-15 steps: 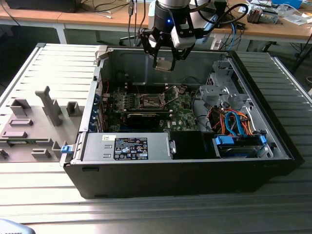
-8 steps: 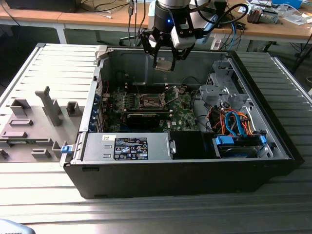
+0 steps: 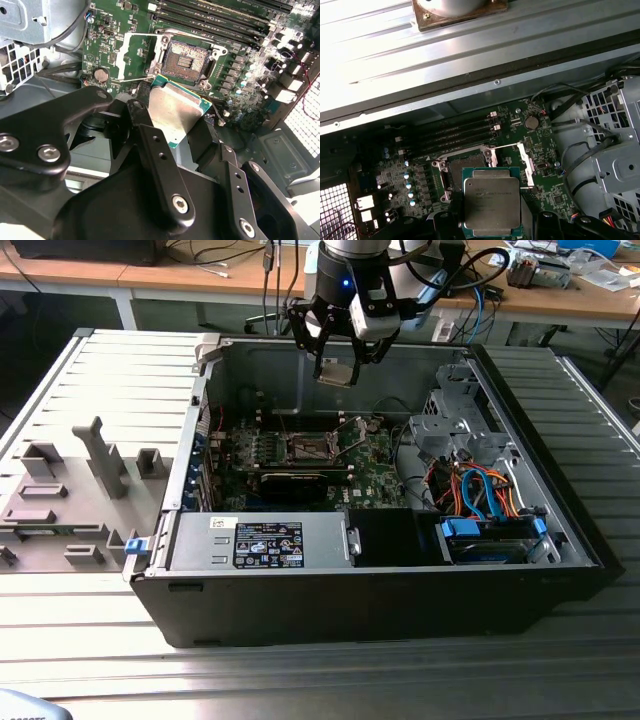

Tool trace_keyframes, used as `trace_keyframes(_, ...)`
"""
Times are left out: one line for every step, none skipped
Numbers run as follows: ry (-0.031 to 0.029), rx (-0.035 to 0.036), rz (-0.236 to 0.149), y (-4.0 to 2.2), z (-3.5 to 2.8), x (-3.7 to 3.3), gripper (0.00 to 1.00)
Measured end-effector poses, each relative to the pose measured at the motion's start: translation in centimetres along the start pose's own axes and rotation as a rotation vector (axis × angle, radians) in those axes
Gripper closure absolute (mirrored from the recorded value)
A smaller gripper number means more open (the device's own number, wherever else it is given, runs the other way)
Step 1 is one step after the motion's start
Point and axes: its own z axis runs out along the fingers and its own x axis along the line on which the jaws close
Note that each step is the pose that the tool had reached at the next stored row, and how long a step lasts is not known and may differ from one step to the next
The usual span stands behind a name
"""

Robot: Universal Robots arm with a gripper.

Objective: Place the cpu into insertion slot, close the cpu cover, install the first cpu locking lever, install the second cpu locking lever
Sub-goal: 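Place the cpu into insertion slot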

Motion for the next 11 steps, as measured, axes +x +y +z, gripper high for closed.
trace_keyframes(0.0000, 0.0001, 0.000, 0.00, 0.00, 0.00, 0.45)
trace_keyframes(-0.0001, 0.0000, 0.001, 0.00, 0.00, 0.00, 0.45)
trace_keyframes(-0.0001, 0.0000, 0.001, 0.00, 0.00, 0.00, 0.45)
trace_keyframes(-0.0001, 0.0000, 0.001, 0.00, 0.00, 0.00, 0.45)
trace_keyframes(-0.0002, 0.0000, 0.002, 0.00, 0.00, 0.00, 0.45)
trace_keyframes(-0.0003, 0.0000, 0.003, 0.00, 0.00, 0.00, 0.45)
trace_keyframes(-0.0003, -0.0001, 0.004, 0.00, 0.00, 0.00, 0.45)
trace_keyframes(-0.0004, 0.0000, 0.005, 0.00, 0.00, 0.00, 0.45)
trace_keyframes(-0.0004, -0.0001, 0.005, 0.00, 0.00, 0.00, 0.45)
trace_keyframes(-0.0005, -0.0001, 0.006, 0.00, 0.00, 0.00, 0.45)
trace_keyframes(-0.0006, -0.0001, 0.006, 0.00, 0.00, 0.00, 0.45)
